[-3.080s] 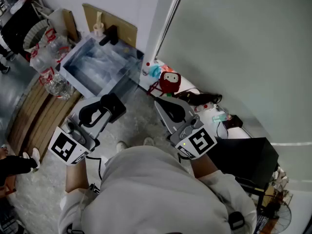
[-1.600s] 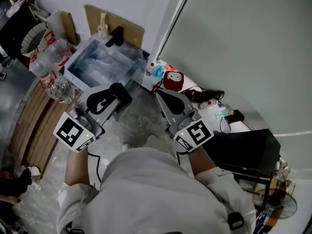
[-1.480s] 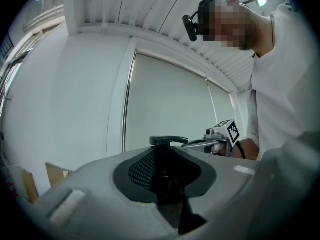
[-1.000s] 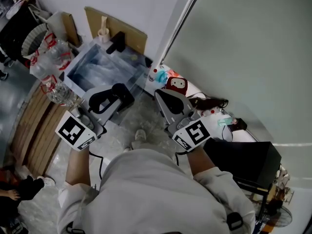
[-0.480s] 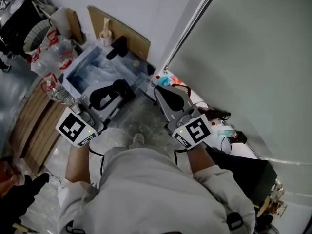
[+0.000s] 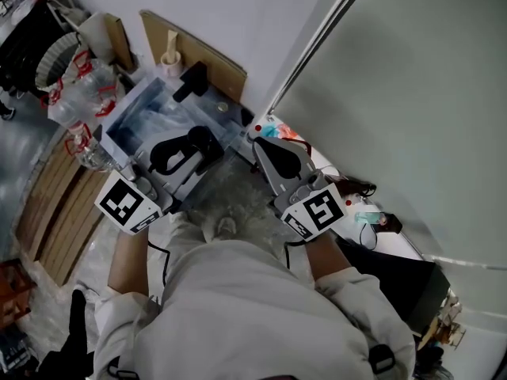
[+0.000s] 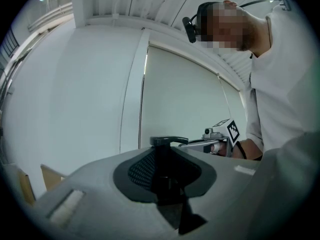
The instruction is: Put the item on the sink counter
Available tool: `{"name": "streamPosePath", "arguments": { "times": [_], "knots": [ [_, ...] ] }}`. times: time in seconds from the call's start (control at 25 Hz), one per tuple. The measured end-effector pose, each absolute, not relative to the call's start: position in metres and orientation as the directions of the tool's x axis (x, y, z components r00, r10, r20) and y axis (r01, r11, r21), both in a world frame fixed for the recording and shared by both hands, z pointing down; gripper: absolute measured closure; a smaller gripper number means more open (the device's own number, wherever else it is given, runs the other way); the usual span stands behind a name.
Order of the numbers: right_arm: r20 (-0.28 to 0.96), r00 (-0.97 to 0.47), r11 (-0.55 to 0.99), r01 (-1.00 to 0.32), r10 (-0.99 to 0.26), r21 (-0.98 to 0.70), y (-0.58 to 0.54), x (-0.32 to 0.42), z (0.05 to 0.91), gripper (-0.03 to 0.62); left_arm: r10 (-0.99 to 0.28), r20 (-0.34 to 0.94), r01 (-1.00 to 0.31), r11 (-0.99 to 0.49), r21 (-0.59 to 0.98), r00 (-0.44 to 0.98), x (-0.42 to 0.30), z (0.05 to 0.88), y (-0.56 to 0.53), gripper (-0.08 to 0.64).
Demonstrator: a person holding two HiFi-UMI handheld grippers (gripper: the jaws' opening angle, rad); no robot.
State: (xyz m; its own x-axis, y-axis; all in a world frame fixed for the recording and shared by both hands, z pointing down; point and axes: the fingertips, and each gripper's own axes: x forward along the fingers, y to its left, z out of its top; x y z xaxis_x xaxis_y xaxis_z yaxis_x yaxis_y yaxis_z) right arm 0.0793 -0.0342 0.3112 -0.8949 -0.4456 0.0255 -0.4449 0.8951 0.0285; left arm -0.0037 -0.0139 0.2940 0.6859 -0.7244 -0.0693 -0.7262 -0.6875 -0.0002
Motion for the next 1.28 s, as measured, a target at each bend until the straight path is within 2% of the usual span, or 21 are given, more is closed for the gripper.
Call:
{"name": "streamPosePath", "arguments": {
  "times": [0.88, 1.28],
  "knots": [
    [0.046, -0.709, 0.71, -0.701, -0.704, 0.071, -0.091, -0.014, 0.315, 0.588, -0.475, -0.104, -0.48, -0.877, -0.02, 0.874, -0.08, 0.308, -0.1, 0.477],
    [0.06, -0.673, 0.675, -0.734, -0.737, 0.075, -0.123, -0.014, 0.331, 0.588, -0.487, -0.092, -0.49, -0.872, -0.01, 0.869, -0.075, 0.342, -0.149, 0.477]
  ]
}}
